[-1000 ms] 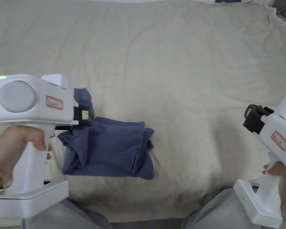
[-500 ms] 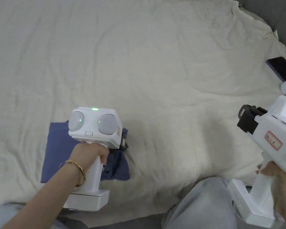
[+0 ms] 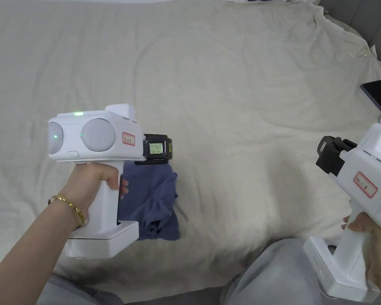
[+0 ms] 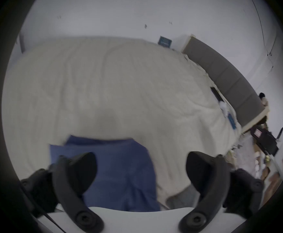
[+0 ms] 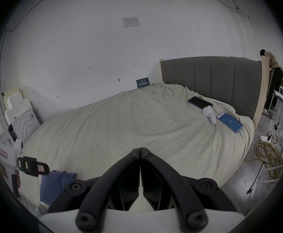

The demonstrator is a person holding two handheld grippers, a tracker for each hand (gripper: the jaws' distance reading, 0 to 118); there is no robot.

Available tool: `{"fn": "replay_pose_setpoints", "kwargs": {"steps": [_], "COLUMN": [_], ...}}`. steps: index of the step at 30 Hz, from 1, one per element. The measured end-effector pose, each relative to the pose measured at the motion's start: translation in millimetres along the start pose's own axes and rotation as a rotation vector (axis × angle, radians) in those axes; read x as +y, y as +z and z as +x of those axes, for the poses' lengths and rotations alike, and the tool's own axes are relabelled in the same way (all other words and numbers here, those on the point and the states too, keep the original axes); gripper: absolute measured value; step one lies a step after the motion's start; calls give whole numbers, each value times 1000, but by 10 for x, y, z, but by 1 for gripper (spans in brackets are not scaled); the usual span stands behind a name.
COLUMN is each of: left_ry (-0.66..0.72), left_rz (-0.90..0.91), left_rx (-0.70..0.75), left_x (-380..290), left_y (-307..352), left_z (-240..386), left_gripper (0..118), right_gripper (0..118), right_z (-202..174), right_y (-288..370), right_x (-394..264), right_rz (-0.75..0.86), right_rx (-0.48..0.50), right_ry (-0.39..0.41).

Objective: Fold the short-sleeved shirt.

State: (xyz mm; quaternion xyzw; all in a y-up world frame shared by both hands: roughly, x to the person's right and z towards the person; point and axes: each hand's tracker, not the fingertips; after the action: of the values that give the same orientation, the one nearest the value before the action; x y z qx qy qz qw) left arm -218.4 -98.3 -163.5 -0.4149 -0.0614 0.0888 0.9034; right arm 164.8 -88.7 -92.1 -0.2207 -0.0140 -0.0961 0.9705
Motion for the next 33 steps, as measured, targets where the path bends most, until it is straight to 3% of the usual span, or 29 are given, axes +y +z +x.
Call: {"fn": "replay_pose_setpoints", "kwargs": {"steps": [1, 2, 3, 5, 8, 10, 23, 25, 27, 33], "left_ry": [-16, -39, -69, -97, -55, -81, -667, -615, -459, -80], "left_rz": [35, 72, 83, 76, -7, 2, 145, 104, 50, 278], "left_rx": [30, 78, 134, 136, 28, 57, 225, 133, -25, -138], "left_x": [-30, -96, -182, -351, -619, -799, -1711, -1654, -1472, -719], "left_y": [14, 3, -39, -137, -339, -504, -815, -769, -667, 10], "left_z": [12, 13, 31, 79, 170, 276, 1005, 1044, 1047, 618], "left_gripper": [26, 7, 1, 0, 0, 0, 0, 0, 0, 0], "right_gripper": [0, 0, 0, 0, 0, 0, 0, 0, 0, 0], "right_z": [-22, -42, -63, -101, -111, -116, -76, -97, -121, -208], "right_y": [1, -5, -8, -8, -27, -25, -11, -7, 0, 64], "right_x": [-4, -7, -11, -16, -10, -8, -42, -56, -61, 2], "right_rz": [-1, -4, -6, -9, -14, -16, -40, -43, -45, -20], "right_rx": [4, 9, 12, 15, 19, 19, -2, 3, 9, 40], "right_ry": [5, 11, 15, 21, 30, 36, 51, 55, 59, 61]}}
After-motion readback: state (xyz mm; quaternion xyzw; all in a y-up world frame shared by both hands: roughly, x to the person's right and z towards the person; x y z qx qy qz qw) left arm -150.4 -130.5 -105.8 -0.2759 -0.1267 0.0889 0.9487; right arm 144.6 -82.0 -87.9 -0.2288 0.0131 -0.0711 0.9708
